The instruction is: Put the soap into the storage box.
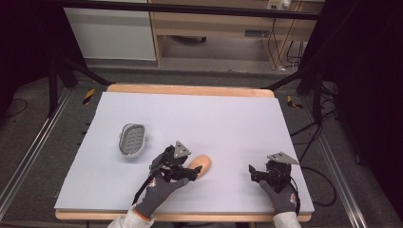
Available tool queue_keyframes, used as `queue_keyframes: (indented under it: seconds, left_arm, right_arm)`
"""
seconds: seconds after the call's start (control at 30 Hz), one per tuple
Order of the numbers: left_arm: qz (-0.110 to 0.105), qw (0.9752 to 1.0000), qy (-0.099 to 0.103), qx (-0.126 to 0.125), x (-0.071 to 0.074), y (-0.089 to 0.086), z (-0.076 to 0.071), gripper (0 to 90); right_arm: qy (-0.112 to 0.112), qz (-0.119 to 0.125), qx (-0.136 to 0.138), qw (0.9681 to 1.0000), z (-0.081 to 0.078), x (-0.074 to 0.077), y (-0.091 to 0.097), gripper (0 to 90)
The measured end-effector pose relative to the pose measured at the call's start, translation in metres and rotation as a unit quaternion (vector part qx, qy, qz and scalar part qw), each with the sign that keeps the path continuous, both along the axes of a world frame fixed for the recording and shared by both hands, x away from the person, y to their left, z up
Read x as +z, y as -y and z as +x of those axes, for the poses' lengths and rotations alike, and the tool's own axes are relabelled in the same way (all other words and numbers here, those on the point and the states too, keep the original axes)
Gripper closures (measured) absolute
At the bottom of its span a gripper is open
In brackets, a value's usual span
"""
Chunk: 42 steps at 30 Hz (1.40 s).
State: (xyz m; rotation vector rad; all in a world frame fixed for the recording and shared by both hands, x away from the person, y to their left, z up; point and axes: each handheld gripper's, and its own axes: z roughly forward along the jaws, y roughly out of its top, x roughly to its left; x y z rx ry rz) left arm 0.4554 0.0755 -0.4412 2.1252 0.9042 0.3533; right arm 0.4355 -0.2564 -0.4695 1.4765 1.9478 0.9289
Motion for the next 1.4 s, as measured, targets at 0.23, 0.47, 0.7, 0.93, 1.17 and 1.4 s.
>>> queue_keyframes:
  seconds: [0.23, 0.47, 0.7, 0.93, 1.17, 1.4]
  left_arm:
    - [0.013, 0.9999, -0.008, -0.004, -0.007, 0.011, 0.004, 23.6]
    - [0.027, 0.9995, -0.015, -0.005, -0.015, 0.022, 0.009, 22.7]
    - [0.045, 0.9988, -0.02, -0.004, -0.022, 0.028, 0.014, 21.7]
    - [0.055, 0.9981, -0.03, 0.001, -0.029, 0.03, 0.018, 22.9]
    - [0.055, 0.9978, -0.037, 0.001, -0.035, 0.033, 0.021, 25.4]
    - [0.059, 0.9978, -0.028, 0.005, -0.034, 0.034, 0.02, 31.3]
  right_arm:
    - [-0.004, 0.0, 0.001, 1.0, 0.001, -0.001, -0.001, 7.9]
    - [-0.005, 0.001, 0.004, 1.0, 0.001, -0.002, -0.001, 7.8]
    - [-0.009, 0.001, 0.004, 1.0, 0.001, -0.002, -0.001, 7.8]
    - [-0.009, 0.0, 0.004, 1.0, 0.002, -0.002, -0.001, 7.8]
    - [-0.01, 0.0, 0.005, 0.9999, 0.002, -0.002, -0.001, 7.7]
    - [-0.011, -0.001, 0.005, 0.9999, 0.002, -0.003, -0.002, 7.7]
